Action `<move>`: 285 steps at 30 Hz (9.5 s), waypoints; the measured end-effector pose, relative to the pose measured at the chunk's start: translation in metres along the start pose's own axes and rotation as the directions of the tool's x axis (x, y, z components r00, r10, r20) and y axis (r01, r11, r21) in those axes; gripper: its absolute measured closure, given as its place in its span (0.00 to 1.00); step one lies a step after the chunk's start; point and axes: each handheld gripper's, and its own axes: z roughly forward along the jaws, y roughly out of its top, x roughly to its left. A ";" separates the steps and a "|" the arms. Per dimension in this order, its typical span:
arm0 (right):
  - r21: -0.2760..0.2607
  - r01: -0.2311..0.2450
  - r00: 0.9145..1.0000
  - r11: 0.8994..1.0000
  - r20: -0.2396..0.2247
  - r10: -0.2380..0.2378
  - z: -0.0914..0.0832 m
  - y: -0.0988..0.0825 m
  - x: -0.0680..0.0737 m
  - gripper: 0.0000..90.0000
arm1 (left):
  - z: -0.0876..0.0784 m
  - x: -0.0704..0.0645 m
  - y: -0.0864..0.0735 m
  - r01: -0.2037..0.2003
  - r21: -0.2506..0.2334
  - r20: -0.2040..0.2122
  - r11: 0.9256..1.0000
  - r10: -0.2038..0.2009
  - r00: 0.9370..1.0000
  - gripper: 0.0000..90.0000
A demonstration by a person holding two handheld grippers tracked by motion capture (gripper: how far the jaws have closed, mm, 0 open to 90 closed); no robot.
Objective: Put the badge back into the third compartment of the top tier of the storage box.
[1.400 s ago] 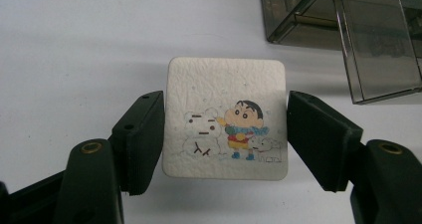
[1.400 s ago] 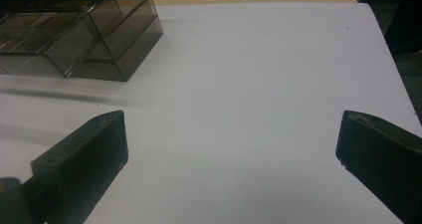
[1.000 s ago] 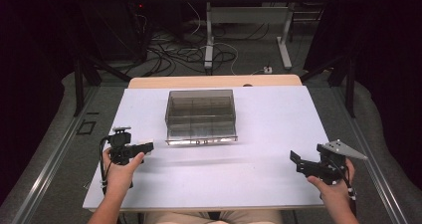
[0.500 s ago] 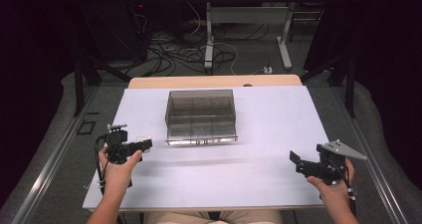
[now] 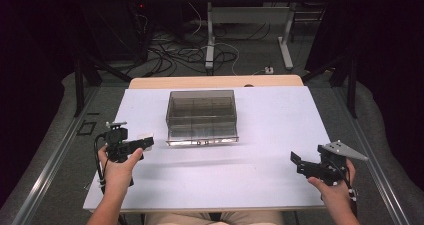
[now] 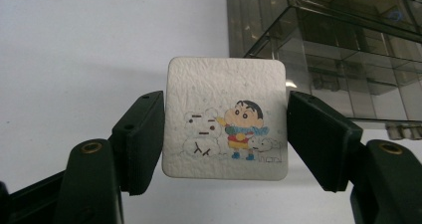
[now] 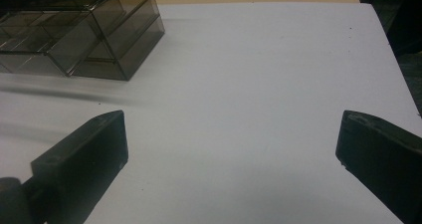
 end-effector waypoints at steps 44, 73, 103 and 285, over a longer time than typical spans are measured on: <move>0.007 -0.004 1.000 1.000 -0.002 0.004 -0.002 0.000 -0.002 0.00 | 0.018 -0.115 0.037 -0.130 -0.007 0.071 0.991 0.131 0.989 0.37; 0.013 0.001 1.000 1.000 -0.003 -0.001 -0.002 0.000 -0.001 0.00 | 0.046 -0.161 0.044 -0.126 0.049 0.120 0.991 0.119 0.986 0.37; 0.005 0.001 1.000 1.000 -0.013 0.000 -0.001 0.000 -0.002 0.00 | 0.072 -0.199 0.042 -0.088 0.112 0.170 0.990 0.068 0.983 0.37; 0.022 0.002 1.000 1.000 -0.003 -0.002 0.001 -0.002 0.002 0.00 | -0.007 0.093 -0.047 -0.192 -0.222 0.042 0.956 0.206 0.978 0.00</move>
